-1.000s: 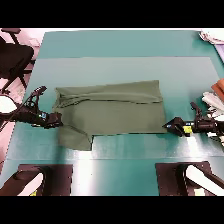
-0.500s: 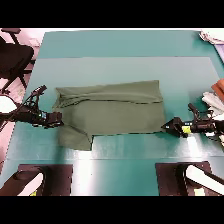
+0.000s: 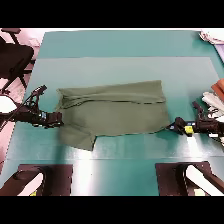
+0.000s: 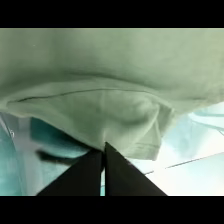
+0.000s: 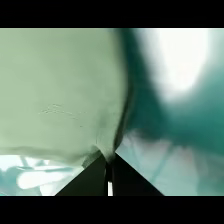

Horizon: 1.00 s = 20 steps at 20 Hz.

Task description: Fold the shirts.

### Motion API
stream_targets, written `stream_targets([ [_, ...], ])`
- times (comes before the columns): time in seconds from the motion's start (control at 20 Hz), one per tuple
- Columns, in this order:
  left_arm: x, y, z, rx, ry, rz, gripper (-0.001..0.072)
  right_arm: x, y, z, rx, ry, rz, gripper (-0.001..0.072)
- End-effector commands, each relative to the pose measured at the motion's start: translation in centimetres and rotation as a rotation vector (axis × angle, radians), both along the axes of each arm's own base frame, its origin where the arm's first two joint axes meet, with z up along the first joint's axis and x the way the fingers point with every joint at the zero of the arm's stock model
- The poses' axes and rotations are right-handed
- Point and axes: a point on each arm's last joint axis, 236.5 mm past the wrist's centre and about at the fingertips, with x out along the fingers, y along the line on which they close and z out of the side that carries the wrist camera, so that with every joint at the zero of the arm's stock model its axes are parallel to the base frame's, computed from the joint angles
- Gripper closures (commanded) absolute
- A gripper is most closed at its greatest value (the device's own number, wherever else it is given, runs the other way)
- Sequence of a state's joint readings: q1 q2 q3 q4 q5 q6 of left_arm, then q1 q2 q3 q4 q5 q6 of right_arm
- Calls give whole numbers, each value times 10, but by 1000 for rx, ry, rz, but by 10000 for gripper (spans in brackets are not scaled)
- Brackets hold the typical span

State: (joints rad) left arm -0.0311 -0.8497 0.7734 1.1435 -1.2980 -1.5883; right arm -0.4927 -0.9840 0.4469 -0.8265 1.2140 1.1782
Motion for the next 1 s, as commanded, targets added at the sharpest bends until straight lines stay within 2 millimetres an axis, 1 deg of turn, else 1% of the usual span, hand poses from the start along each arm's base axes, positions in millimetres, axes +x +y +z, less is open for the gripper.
stream_targets([
  [0.0, 2, -1, 12, 1, -22, -34, 677, 16, 11, 35, 44, -123, -38, 688],
  [0.2, 23, -1, 46, 3, -124, -34, 677, 21, 15, 65, 26, -242, -39, 688],
  [0.3, 28, -1, 57, 5, -155, -33, 677, 29, 18, 89, 25, -335, -59, 687],
  [0.35, 30, 0, 59, 7, -163, -32, 677, 34, 17, 102, 15, -383, -66, 687],
  [0.45, 31, 5, 57, 34, -164, -30, 677, 45, 8, 128, -30, -465, -91, 688],
  [0.55, 32, 15, 53, 76, -166, -24, 677, 59, -1, 145, -57, -508, -101, 687],
  [0.6, 34, 22, 51, 106, -170, -15, 677, 65, -4, 148, -53, -502, -100, 687],
  [0.7, 43, 33, 52, 149, -203, 13, 677, 80, -12, 145, -37, -468, -103, 687],
  [0.85, 74, 37, 60, 153, -330, 64, 677, 99, -21, 128, -6, -402, -86, 687],
  [0.95, 93, 36, 54, 135, -365, 94, 676, 108, -26, 114, 18, -355, -84, 687],
])
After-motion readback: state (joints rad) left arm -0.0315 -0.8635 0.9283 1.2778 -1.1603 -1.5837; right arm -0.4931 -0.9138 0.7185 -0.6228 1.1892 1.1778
